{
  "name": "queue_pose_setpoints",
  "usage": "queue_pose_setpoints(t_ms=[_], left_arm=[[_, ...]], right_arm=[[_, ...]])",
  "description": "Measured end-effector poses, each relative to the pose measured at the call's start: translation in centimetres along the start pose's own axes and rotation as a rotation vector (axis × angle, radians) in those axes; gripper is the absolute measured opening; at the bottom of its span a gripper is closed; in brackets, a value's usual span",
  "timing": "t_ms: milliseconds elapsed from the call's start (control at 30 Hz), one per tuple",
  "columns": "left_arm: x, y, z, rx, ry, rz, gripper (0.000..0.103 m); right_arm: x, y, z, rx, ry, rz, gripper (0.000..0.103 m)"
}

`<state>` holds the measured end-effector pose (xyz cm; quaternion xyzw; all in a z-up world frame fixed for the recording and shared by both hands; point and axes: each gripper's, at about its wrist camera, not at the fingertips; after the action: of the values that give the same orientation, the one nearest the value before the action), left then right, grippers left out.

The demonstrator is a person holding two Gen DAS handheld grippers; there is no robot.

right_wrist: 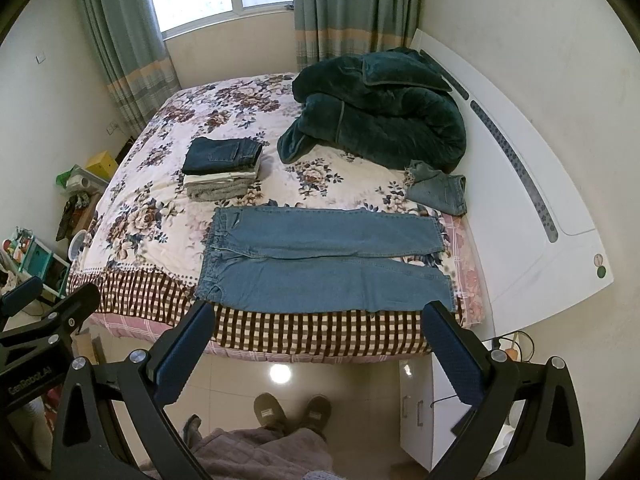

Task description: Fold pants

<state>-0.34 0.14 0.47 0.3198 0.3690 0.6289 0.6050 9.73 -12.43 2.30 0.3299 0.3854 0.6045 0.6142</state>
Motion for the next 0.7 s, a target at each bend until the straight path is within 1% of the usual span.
queue_pose_setpoints(t_ms=[100, 167, 700], left_arm=[[-0.14, -0.01, 0.20, 0.001, 0.003, 0.000, 0.103], [-0.10, 0.10, 0.35, 0.002, 0.002, 0.000, 0.103], [-0.17, 0.26, 0.46, -0.001, 0.003, -0.001, 0.103]], right_arm=[[0.41, 0.14, -0.33, 0.005, 0.000, 0.002, 0.103], [0.50, 0.23, 0.29, 0.006, 0.000, 0.003, 0.103], [0.59, 0.34, 0.26, 0.005, 0.001, 0.000, 0.103]])
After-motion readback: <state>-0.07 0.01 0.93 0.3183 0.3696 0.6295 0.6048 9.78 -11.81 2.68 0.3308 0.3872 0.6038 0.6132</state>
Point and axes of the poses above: each gripper's, at about its wrist camera, not at the fingertips, and y roughly against the way its jaws point, x to its left, z to its top, and after that the axes turned 6 degrees about y, right-handed
